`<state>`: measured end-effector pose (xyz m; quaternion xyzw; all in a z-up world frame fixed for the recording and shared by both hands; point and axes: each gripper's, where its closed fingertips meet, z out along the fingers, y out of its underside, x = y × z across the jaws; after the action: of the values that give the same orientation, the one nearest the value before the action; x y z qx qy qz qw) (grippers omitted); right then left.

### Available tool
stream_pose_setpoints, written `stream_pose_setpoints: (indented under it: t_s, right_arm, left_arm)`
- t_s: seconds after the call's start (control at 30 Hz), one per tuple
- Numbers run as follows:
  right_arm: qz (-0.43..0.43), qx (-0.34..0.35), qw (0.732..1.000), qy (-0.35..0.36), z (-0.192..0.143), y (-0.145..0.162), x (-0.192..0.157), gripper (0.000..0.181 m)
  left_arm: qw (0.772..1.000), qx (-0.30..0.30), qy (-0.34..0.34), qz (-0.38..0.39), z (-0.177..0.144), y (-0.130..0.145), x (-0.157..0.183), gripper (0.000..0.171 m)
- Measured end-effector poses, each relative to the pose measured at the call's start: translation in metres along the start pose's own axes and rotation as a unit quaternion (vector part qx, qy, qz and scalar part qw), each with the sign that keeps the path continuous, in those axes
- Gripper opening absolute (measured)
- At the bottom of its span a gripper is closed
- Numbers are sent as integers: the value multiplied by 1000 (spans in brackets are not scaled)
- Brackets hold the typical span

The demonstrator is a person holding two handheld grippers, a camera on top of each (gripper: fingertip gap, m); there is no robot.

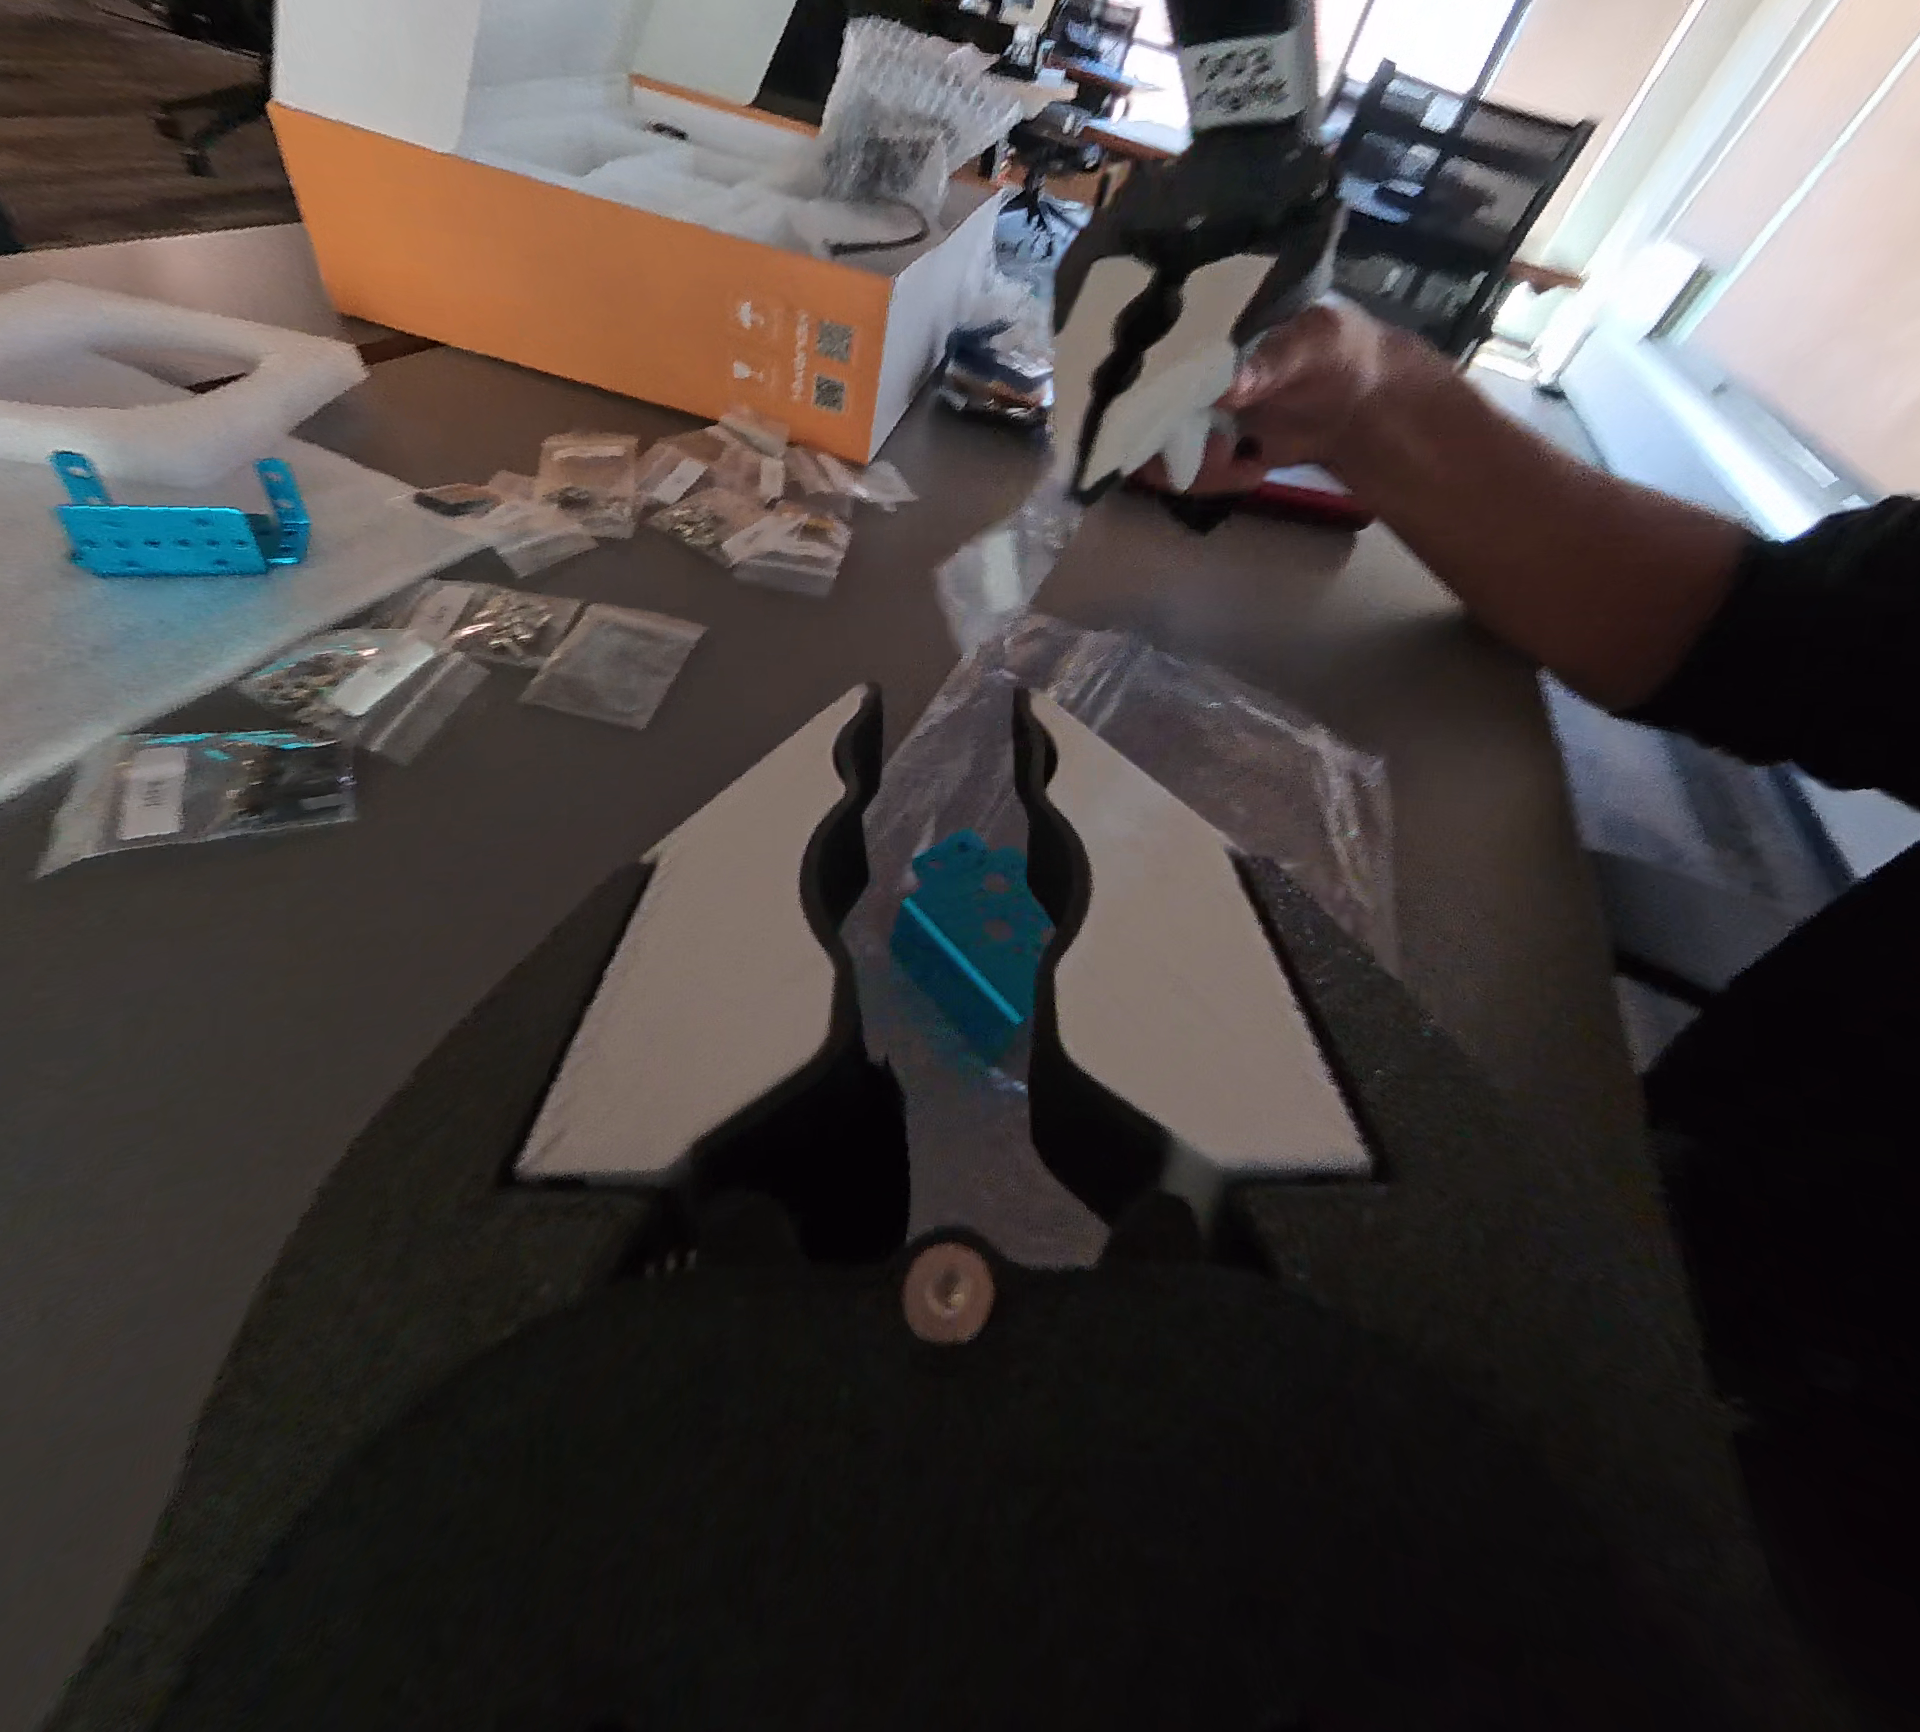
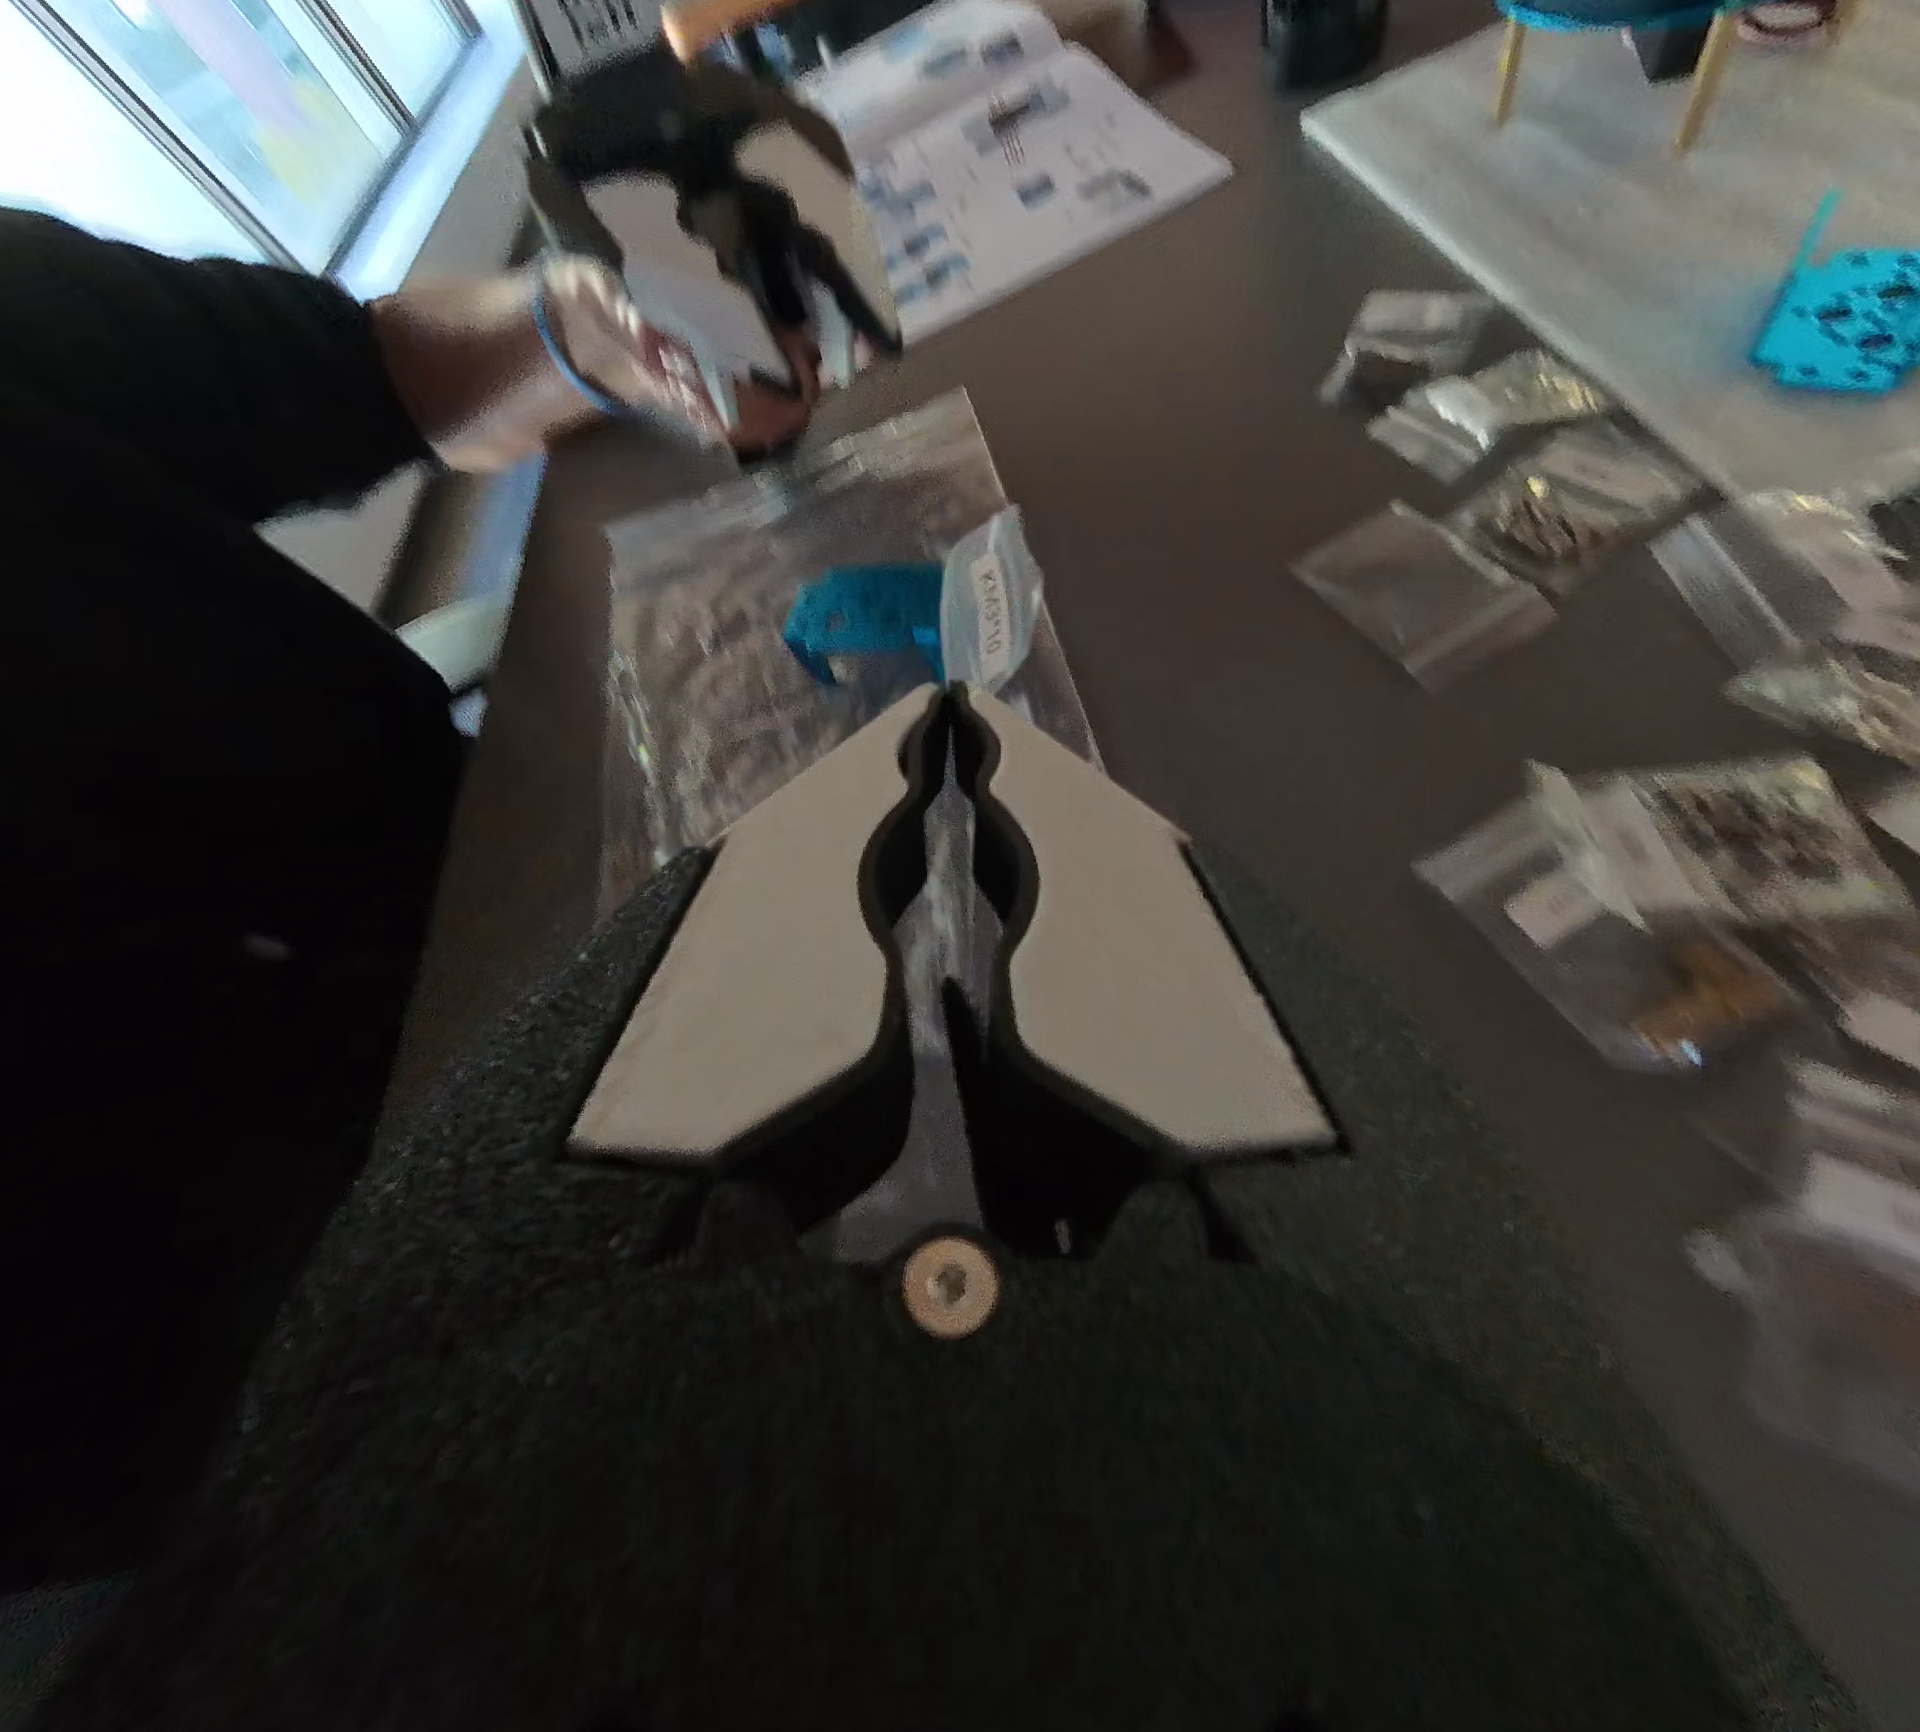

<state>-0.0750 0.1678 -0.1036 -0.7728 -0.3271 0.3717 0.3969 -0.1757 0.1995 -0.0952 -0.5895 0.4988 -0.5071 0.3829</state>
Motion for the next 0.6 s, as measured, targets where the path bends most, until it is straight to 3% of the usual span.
stream_pose_setpoints:
  t_s: [0.13, 0.37, 0.5, 0.6]
  right_arm:
    - [-29, -102, 994, -11, -15, 40, -6, 0]
    - [-23, -170, 985, -17, -5, 74, 0, 0]
    - [-29, -135, 990, -32, -6, 61, -7, 0]
    - [-11, -98, 993, -64, -7, 50, -14, 0]
  left_arm:
    - [1000, -13, -21, 19, 1, 5, -10, 24]
    - [998, -2, -36, 59, -3, -1, -6, 23]
    - [993, -17, -28, 116, 3, 2, 9, 23]
    - [985, -74, 22, 152, 27, 16, 39, 27]
